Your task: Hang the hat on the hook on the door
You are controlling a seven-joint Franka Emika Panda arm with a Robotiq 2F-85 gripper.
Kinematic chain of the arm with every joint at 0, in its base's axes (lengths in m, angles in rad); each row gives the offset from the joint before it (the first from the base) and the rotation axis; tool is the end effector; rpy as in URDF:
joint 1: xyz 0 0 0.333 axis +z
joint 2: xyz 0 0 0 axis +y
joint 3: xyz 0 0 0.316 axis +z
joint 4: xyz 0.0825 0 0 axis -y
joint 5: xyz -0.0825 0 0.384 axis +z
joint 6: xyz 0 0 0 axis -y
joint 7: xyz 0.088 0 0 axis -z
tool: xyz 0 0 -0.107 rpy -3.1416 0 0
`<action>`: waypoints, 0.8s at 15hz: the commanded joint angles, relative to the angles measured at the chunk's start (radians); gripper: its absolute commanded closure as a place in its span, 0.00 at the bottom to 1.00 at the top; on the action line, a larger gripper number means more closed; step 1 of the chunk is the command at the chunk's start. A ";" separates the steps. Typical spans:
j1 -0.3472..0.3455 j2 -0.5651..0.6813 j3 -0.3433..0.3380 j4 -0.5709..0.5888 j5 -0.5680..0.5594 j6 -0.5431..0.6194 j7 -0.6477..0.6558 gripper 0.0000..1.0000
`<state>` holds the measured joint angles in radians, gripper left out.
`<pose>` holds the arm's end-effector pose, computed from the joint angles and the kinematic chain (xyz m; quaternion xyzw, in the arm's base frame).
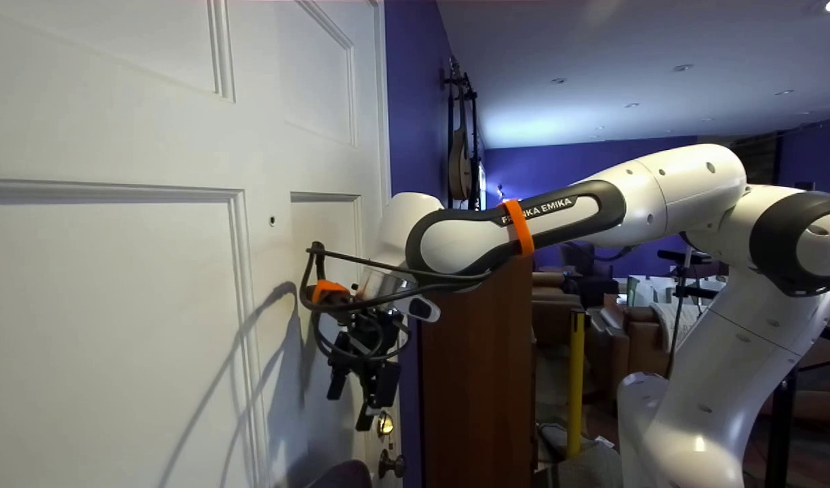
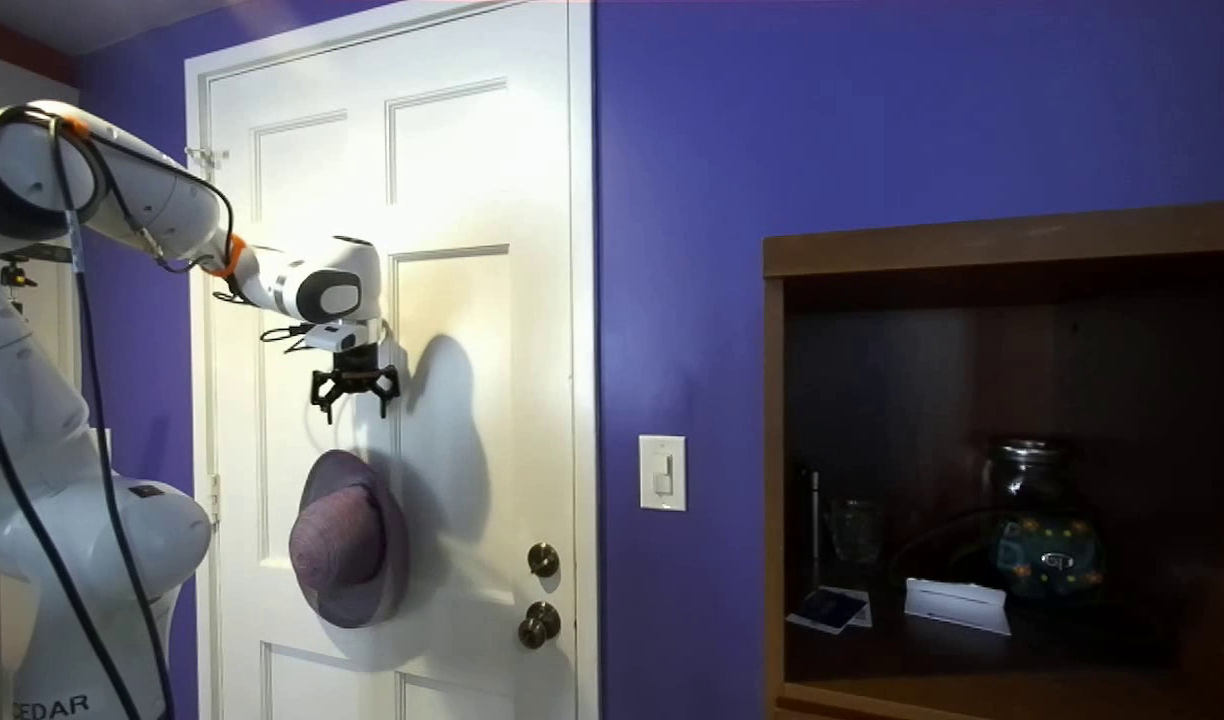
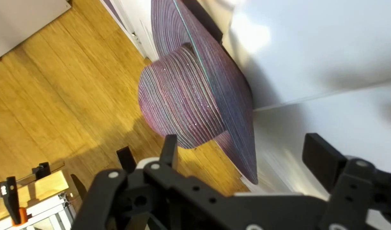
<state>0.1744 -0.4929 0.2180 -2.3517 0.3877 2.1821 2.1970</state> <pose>0.3933 0.1895 0.5427 -0.5350 0.8209 0.0733 0.1858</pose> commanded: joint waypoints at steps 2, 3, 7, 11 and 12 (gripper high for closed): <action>-0.013 -0.008 -0.001 0.012 -0.008 -0.022 -0.042 0.00; -0.012 -0.010 -0.001 0.012 -0.013 -0.027 -0.054 0.00; -0.005 -0.016 -0.007 0.018 -0.033 -0.061 -0.146 0.00; -0.018 -0.032 -0.013 0.042 -0.113 -0.182 -0.289 0.00; -0.023 -0.039 -0.013 0.049 -0.138 -0.209 -0.322 0.00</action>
<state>0.1714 -0.5021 0.2091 -2.3301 0.3182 2.0661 1.9674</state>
